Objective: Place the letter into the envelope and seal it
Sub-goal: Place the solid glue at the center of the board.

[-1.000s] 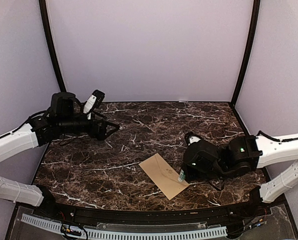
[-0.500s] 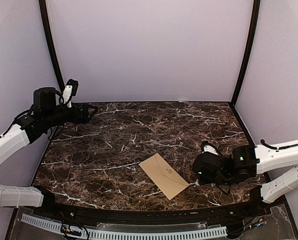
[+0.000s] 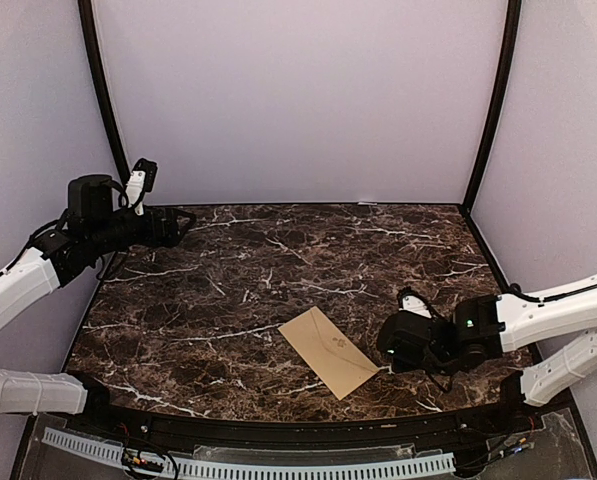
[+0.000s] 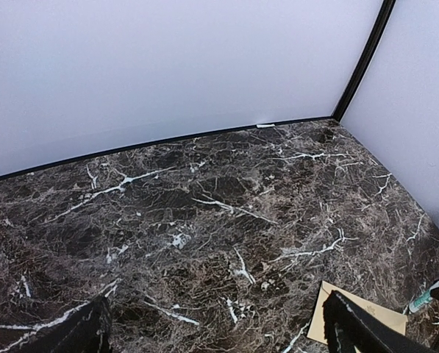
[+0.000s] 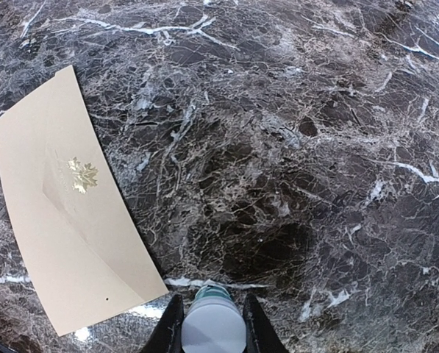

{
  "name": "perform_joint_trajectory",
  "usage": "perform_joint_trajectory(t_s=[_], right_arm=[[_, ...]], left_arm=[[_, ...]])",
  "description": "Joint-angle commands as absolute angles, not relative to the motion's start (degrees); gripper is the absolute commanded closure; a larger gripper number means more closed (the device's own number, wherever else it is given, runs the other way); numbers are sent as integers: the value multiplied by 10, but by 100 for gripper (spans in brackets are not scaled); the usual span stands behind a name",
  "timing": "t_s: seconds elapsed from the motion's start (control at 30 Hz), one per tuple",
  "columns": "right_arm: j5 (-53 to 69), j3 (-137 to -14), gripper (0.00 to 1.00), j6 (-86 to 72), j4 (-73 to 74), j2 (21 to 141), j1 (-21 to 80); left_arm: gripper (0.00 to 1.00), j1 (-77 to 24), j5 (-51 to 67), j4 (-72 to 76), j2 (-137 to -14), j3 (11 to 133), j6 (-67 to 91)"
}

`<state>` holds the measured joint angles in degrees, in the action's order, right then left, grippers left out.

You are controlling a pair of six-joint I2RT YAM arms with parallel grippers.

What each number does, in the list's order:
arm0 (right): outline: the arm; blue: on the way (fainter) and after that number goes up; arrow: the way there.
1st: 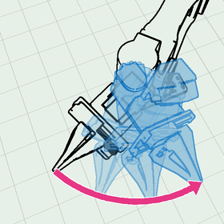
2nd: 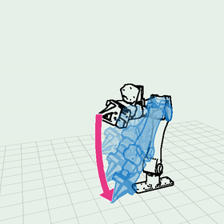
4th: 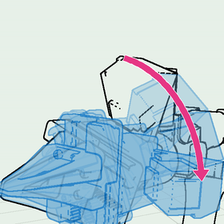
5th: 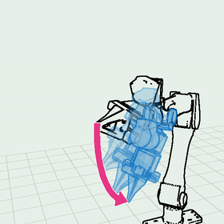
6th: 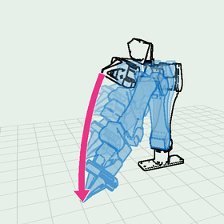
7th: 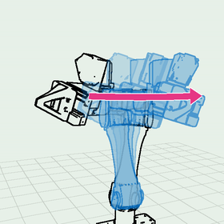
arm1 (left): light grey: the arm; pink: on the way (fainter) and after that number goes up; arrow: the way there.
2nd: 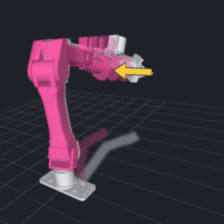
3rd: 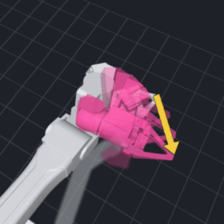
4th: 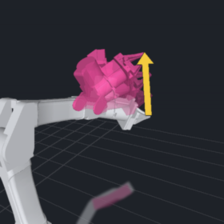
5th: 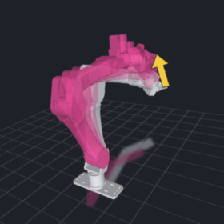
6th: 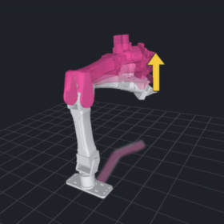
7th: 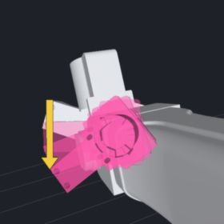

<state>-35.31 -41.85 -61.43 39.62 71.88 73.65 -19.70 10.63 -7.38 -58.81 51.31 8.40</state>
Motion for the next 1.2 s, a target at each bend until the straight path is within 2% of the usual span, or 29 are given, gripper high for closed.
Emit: perform_joint_trajectory(t_s=[0.0, 0.4, 0.63, 0.77, 0.9, 1.03, 1.17], right_arm=[[-361, -413, 78, -621, 383, 723, 733], [-352, -414, 57, -623, 390, 716, 733], [-339, -457, 17, -580, 396, 701, 733], [-328, -516, 4, -521, 398, 710, 721], [-285, -570, 1, -430, 357, 724, 676], [-200, -588, 1, -337, 279, 728, 587], [-98, -578, 1, -277, 223, 726, 466]], left_arm=[[1, -193, 105, -71, -582, 515, 86], [1, -193, 108, -71, -581, 514, 87], [1, -193, 97, -75, -580, 517, 83], [1, -193, 99, -78, -587, 524, 105], [1, -193, 123, -58, -611, 516, 181], [1, -190, 98, 41, -636, 467, 206], [1, -106, 139, 112, -679, 434, 232]])
